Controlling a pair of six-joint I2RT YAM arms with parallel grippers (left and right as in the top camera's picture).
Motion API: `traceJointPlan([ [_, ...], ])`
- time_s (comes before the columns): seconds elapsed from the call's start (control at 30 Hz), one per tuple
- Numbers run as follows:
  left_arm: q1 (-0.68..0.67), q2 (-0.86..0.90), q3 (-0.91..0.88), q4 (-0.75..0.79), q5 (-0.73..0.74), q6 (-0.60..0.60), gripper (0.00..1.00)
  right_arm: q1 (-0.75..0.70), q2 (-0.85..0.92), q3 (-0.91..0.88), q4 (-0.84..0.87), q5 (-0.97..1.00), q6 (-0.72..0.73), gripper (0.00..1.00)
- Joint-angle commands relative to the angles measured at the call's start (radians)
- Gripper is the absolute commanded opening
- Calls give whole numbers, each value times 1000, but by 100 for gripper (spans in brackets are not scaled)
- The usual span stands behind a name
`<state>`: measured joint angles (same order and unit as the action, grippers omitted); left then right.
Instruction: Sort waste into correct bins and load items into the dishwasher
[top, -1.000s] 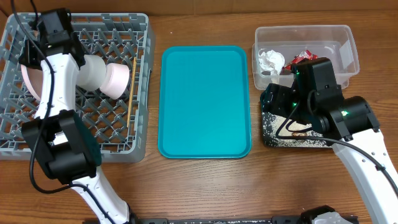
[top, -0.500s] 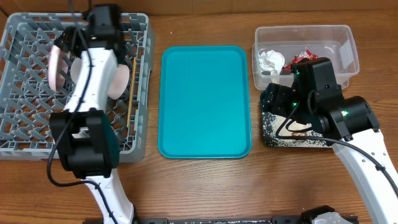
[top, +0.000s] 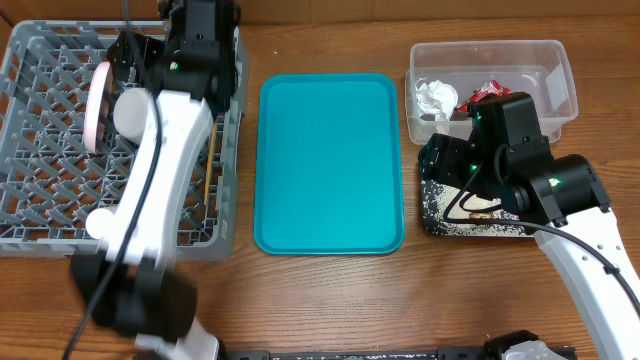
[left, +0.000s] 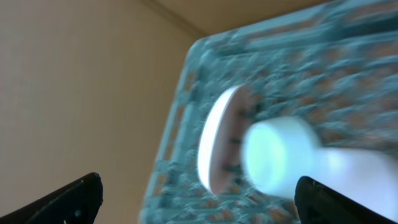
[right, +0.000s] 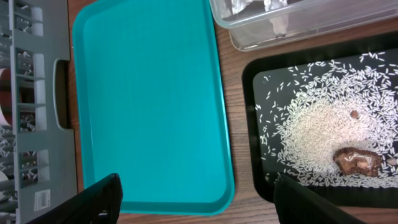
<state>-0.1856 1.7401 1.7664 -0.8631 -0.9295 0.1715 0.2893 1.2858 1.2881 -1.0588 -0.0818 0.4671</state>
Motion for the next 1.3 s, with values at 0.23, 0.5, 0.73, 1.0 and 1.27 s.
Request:
traceJointPlan([
  [0.23,-116,-361,2,-316,642,-237,100,-3,1,14,60,76,-3,97],
  [0.5,-132,-502,2,-587,726,-406,100,-3,-92,36,131,51,-56,99],
  [0.73,-132,-542,2,-522,832,-451,100,-3,-269,37,135,51,-56,100],
  [1.0,-132,-507,2,-496,830,-453,100,-3,-326,37,130,50,-55,100],
  [1.27,-131,-463,2,-498,830,-453,100,-5,-303,37,92,113,-55,100],
])
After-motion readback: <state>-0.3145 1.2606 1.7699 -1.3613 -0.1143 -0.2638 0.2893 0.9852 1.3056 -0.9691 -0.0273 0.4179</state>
